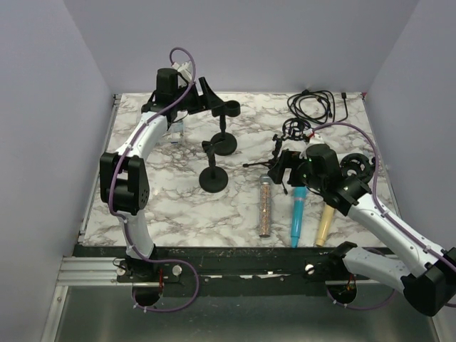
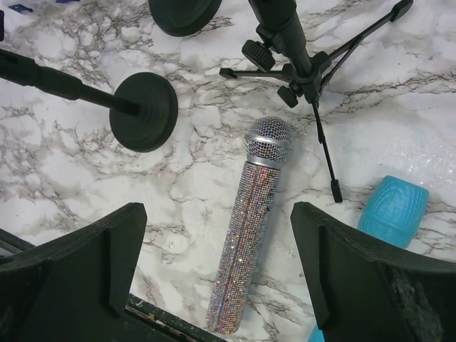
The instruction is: Remove the microphone from the stand
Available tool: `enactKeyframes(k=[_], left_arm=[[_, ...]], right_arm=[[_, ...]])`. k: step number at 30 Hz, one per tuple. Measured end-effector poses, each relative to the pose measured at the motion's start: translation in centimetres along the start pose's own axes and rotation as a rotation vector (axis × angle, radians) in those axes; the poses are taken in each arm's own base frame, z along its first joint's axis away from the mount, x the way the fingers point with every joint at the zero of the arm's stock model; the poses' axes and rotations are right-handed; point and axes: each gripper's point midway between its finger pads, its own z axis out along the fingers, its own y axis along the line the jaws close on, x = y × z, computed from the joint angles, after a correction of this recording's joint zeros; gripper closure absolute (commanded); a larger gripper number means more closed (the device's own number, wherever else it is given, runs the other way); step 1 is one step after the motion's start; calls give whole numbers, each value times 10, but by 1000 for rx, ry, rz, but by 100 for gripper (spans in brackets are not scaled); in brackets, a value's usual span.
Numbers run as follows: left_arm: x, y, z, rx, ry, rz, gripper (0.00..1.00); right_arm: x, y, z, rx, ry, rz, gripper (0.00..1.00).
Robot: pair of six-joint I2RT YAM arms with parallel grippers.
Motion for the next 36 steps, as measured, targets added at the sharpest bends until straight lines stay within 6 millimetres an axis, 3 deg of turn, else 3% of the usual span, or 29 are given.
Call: enactKeyframes(k=[4,10,13,19,22,26,31,36], left_arm=[[-1,3,-5,-47,18,-2,8],[-7,-6,-25,-105,34,36,5],[-22,-28,-46,-100,1,81,4],[-55,-100,-109,-24,-134,223,4],[-58,-129,-140,14,-189,288,4],[-35,-156,-183,53,-234,355,4],[5,-167,-225,82,-283,414,3],[37,-174,-262,114,-378,480,2]], right_arm=[[-3,0,-4,0,-13,0,5],[-10,-1,-11,4,-49,-4,0],[-17,-2,-17,15,-76,-2,0],[-48,-2,-41,38,-187,3,0],[-65,-4,-58,58,-256,4,0],[-87,-8,-81,84,-348,-1,0],[-111,-7,-112,96,-442,-21,0],[-124,-9,-139,96,-512,-43,0]])
